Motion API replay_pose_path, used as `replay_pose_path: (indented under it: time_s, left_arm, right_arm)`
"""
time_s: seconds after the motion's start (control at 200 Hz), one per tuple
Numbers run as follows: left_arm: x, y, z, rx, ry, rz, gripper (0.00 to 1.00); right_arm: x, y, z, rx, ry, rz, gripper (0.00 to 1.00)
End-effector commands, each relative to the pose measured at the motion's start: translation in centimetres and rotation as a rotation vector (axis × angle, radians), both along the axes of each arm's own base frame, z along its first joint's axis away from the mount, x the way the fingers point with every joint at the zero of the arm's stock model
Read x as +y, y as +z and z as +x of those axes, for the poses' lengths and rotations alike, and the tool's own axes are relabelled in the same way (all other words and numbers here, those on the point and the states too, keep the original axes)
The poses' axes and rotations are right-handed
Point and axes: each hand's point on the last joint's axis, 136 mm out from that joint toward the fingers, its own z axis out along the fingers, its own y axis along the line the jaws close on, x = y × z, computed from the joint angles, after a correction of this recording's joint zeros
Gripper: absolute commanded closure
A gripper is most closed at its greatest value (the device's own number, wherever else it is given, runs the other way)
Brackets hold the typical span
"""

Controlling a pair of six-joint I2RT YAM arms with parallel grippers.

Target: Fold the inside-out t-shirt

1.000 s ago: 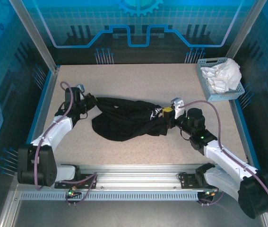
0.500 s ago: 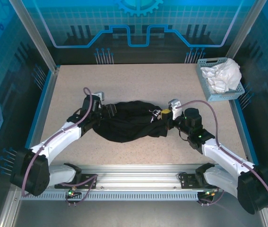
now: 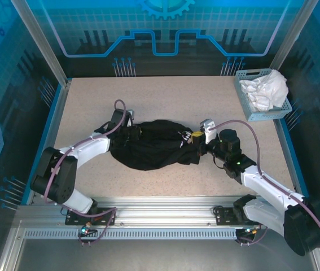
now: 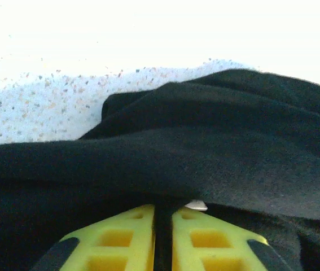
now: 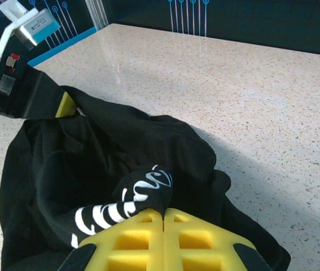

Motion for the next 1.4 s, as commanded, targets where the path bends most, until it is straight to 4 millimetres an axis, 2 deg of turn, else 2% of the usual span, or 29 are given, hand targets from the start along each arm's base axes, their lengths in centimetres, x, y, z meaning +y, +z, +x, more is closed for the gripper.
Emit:
replay_pose_path:
  time_s: [0.0, 0.08, 0.17, 0.29, 0.36, 0.42, 0.555, 0.63, 0.72, 0.825, 0.955, 1.005, 1.076, 1.136, 1.181, 1.226, 1.241, 1.291, 1.341, 1.396]
  left_arm:
    - [-0.6, 3.9, 1.3, -0.105, -0.034, -0.040, 1.00]
    - [-0.6, 7.8, 1.1, -0.190, -0.046, -0.099, 1.00]
    - [0.0, 14.6, 0.0, -0.317, -0.034, -0.245, 1.00]
    - [3.4, 22.9, -1.8, -0.479, 0.049, -0.470, 1.00]
    - [5.5, 26.3, -2.5, -0.540, 0.094, -0.562, 1.00]
    - [6.5, 28.5, -3.0, -0.579, 0.102, -0.612, 1.00]
    - [6.9, 30.7, -2.8, -0.595, 0.092, -0.694, 1.00]
    - [6.3, 30.9, -2.4, -0.579, 0.063, -0.721, 1.00]
    - [5.7, 30.7, -2.0, -0.563, 0.042, -0.710, 1.00]
    - [4.8, 31.1, -1.4, -0.556, 0.022, -0.660, 1.00]
    - [2.6, 34.4, -1.3, -0.603, -0.052, -0.640, 1.00]
    - [1.7, 36.1, -1.7, -0.637, -0.092, -0.643, 1.00]
    - [0.7, 38.6, -2.8, -0.696, -0.149, -0.651, 1.00]
    - [0.9, 40.1, -3.6, -0.742, -0.159, -0.656, 1.00]
    - [1.5, 40.9, -4.2, -0.779, -0.139, -0.641, 1.00]
    - [2.3, 41.4, -4.6, -0.808, -0.104, -0.623, 1.00]
    - [2.5, 41.5, -4.7, -0.816, -0.094, -0.619, 1.00]
    - [2.9, 41.9, -5.1, -0.836, -0.078, -0.613, 1.00]
    - [2.8, 42.1, -5.3, -0.839, -0.084, -0.625, 1.00]
    - [2.4, 42.1, -5.1, -0.831, -0.103, -0.645, 1.00]
  right_arm:
    - [0.2, 2.4, 0.0, -0.071, 0.002, 0.011, 1.00]
    - [-0.2, 3.2, -0.2, -0.072, -0.013, 0.011, 1.00]
    - [-0.7, 5.8, -0.9, -0.119, -0.023, 0.031, 1.00]
    - [-2.9, 9.3, -1.9, -0.223, -0.100, 0.031, 1.00]
    - [-4.2, 10.1, -2.3, -0.267, -0.148, 0.031, 1.00]
    - [-4.5, 9.8, -2.5, -0.281, -0.156, 0.030, 1.00]
    - [-3.9, 8.0, -2.2, -0.240, -0.130, 0.021, 1.00]
    - [-3.3, 6.9, -1.9, -0.205, -0.112, 0.023, 1.00]
    - [-2.4, 7.1, -1.6, -0.186, -0.086, 0.048, 1.00]
    - [-1.2, 9.1, -0.3, -0.153, -0.077, 0.096, 1.00]
    - [0.5, 12.8, 1.3, -0.113, -0.054, 0.166, 1.00]
    - [2.1, 14.7, 0.8, -0.143, 0.037, 0.188, 1.00]
    - [4.6, 16.8, -1.7, -0.236, 0.242, 0.186, 1.00]
    - [4.9, 17.3, -2.5, -0.281, 0.275, 0.139, 1.00]
    - [3.9, 16.8, -1.7, -0.278, 0.203, 0.092, 1.00]
    - [1.6, 15.1, 0.6, -0.218, 0.020, 0.026, 0.99]
    - [0.7, 15.5, 1.4, -0.208, -0.044, 0.014, 0.99]
    - [-1.1, 13.2, 3.1, -0.091, -0.157, -0.074, 1.00]
    - [-0.9, 11.4, 3.7, -0.004, -0.148, -0.126, 1.00]
    - [1.5, 9.9, 3.2, 0.042, -0.025, -0.125, 1.00]
